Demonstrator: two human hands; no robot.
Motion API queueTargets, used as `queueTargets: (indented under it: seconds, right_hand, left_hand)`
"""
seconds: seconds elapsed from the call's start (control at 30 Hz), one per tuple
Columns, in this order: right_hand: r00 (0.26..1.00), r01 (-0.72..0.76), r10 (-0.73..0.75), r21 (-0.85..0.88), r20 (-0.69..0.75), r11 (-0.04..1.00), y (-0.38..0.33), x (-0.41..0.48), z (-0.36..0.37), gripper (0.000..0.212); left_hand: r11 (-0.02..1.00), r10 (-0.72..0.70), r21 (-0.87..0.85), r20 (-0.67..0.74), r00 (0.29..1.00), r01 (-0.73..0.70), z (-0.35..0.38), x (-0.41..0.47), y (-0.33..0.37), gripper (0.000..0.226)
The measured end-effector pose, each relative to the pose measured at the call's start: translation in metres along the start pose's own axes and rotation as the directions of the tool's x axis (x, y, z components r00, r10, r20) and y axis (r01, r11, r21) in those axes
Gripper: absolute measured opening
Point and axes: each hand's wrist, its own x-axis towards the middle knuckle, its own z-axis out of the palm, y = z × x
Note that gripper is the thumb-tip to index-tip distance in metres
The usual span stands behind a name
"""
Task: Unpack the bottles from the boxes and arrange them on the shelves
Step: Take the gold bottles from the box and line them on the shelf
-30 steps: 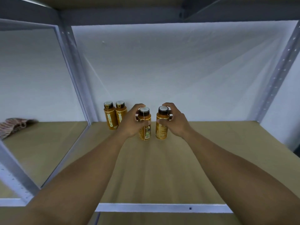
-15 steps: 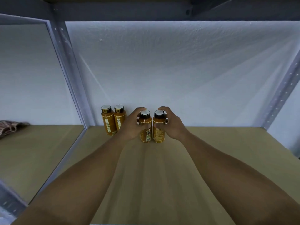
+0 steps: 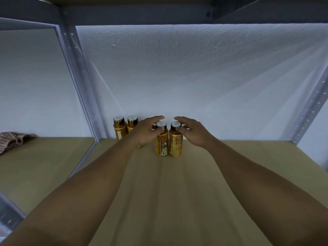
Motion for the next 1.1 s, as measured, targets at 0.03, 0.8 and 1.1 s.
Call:
queueTargets:
  seconds: [0.03, 0.8, 1.1]
  right_hand:
    - [1.0, 0.015, -0.014, -0.037, 0.025, 0.999, -0.001, 0.001, -0.002, 0.044]
    - [0.988, 0.006, 0.022, -0.178, 0.151, 0.984, -0.013, 0.006, -0.016, 0.046]
    - [0.994, 0.037, -0.013, -0.226, 0.107, 0.973, -0.008, 0.003, -0.012, 0.038]
  left_hand:
    - [0.999, -0.002, 0.054, 0.043, 0.999, 0.0, -0.003, 0.002, 0.0, 0.049]
    - [0.971, -0.089, 0.237, 0.226, 0.97, 0.034, -0.024, 0.017, 0.003, 0.048]
    - [0.974, -0.037, 0.224, 0.156, 0.987, 0.001, -0.019, 0.008, 0.005, 0.042]
